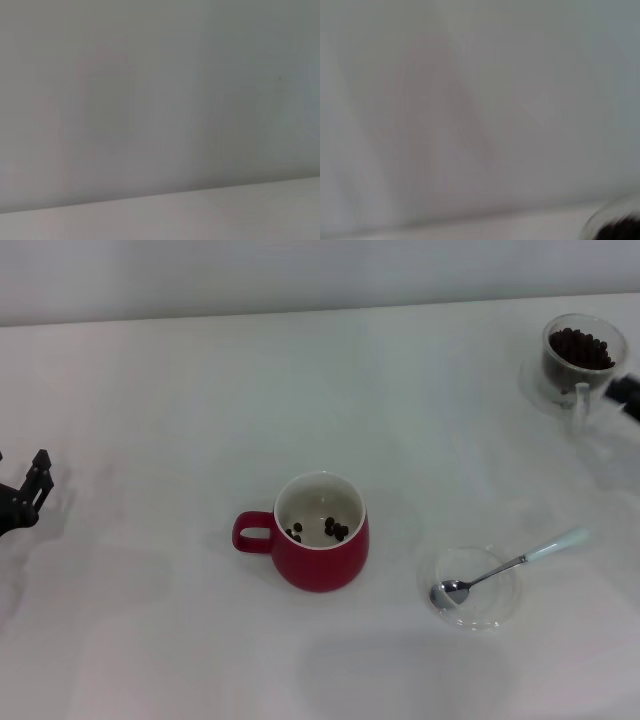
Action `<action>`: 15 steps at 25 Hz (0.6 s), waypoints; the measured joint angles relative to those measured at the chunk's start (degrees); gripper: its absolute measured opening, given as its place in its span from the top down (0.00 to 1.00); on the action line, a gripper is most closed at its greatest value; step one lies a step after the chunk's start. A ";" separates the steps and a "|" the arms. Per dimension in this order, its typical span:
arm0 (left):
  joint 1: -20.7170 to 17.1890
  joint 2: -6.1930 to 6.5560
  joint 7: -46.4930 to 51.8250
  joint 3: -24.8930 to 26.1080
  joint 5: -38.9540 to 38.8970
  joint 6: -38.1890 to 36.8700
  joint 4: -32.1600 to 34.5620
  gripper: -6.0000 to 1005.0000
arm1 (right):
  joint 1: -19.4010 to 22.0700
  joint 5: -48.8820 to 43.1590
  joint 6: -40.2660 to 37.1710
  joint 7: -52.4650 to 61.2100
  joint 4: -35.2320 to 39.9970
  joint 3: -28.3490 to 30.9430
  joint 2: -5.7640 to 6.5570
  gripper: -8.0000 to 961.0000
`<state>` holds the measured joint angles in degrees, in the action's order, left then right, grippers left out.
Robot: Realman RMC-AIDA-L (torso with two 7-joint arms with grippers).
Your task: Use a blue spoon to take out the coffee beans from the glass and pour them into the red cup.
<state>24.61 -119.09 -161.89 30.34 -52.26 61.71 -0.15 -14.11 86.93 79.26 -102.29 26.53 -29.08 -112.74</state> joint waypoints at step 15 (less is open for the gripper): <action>2.18 0.22 0.00 0.08 -7.15 2.32 0.68 0.41 | -0.96 13.78 -1.56 -49.01 -18.66 19.15 -1.97 0.72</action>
<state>26.78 -118.87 -161.89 30.41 -59.40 64.02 0.53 -15.07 100.71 77.70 -151.31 7.87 -9.93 -114.71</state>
